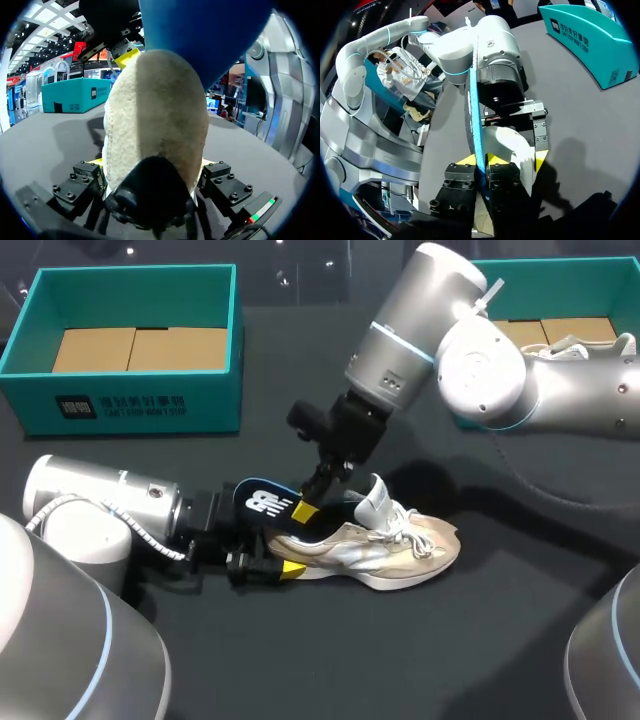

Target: Take the shoe out of the shoebox, open the shoe tongue, remove and reinsert the insole, then place the shoe into the shoebox

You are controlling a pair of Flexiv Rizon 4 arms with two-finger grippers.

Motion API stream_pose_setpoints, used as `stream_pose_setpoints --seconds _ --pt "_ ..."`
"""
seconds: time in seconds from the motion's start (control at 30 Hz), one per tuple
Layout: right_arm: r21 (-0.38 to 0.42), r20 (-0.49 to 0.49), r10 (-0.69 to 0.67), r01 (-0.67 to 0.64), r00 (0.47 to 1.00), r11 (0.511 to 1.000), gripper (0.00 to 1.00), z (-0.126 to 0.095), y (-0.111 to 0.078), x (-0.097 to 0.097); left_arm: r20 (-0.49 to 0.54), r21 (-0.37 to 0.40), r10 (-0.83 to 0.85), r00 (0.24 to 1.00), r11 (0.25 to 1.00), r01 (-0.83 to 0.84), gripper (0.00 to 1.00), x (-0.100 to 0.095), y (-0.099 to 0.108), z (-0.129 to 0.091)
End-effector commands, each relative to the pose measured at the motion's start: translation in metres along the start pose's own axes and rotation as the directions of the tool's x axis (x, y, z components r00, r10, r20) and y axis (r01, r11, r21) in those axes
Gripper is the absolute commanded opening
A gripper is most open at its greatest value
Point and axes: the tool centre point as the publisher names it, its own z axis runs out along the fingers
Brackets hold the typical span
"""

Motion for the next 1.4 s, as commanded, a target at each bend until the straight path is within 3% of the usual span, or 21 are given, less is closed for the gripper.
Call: stream_pose_setpoints --seconds 0.03,0.13,0.17,0.63,0.77,0.9,1.03,1.17,1.4 --pt "0.007 0.014 -0.028 0.028 1.000 1.000 0.00 0.000 0.007 0.007 0.003 0.000 0.000 1.000 1.000 0.000 0.00 0.002 0.003 -0.001" --pt "0.008 0.021 -0.102 0.102 0.995 0.995 0.00 -0.007 0.021 0.016 0.003 0.000 0.000 1.000 1.000 0.000 0.00 0.002 0.003 -0.001" --pt "0.042 0.042 -0.133 0.131 0.990 0.991 0.00 -0.011 0.029 0.023 0.003 0.000 0.000 1.000 1.000 0.000 0.00 0.002 0.003 -0.001" --pt "0.042 0.042 -0.133 0.131 0.990 0.991 0.00 -0.011 0.029 0.023 0.003 0.000 0.000 1.000 1.000 0.000 0.00 0.002 0.003 -0.001" --pt "-0.045 0.043 -0.245 0.247 0.968 0.968 0.00 -0.013 0.057 0.035 0.003 0.000 0.000 1.000 1.000 0.000 0.00 0.002 0.003 -0.001" --pt "-0.094 0.059 -0.335 0.339 0.941 0.936 0.00 -0.038 0.077 0.051 0.003 0.000 0.000 1.000 1.000 0.000 0.00 0.002 0.003 -0.001" --pt "-0.165 0.062 -0.336 0.342 0.940 0.925 0.00 -0.064 0.085 0.066 0.003 0.000 0.000 1.000 1.000 0.000 0.00 0.002 0.003 -0.001" --pt "-0.358 0.022 -0.284 0.273 0.959 0.893 0.00 -0.099 0.094 0.082 0.003 0.000 0.000 1.000 1.000 0.000 0.00 0.002 0.003 -0.001" --pt "-0.358 0.022 -0.284 0.273 0.959 0.893 0.00 -0.099 0.094 0.082 0.003 0.000 0.000 1.000 1.000 0.000 0.00 0.002 0.003 -0.001"
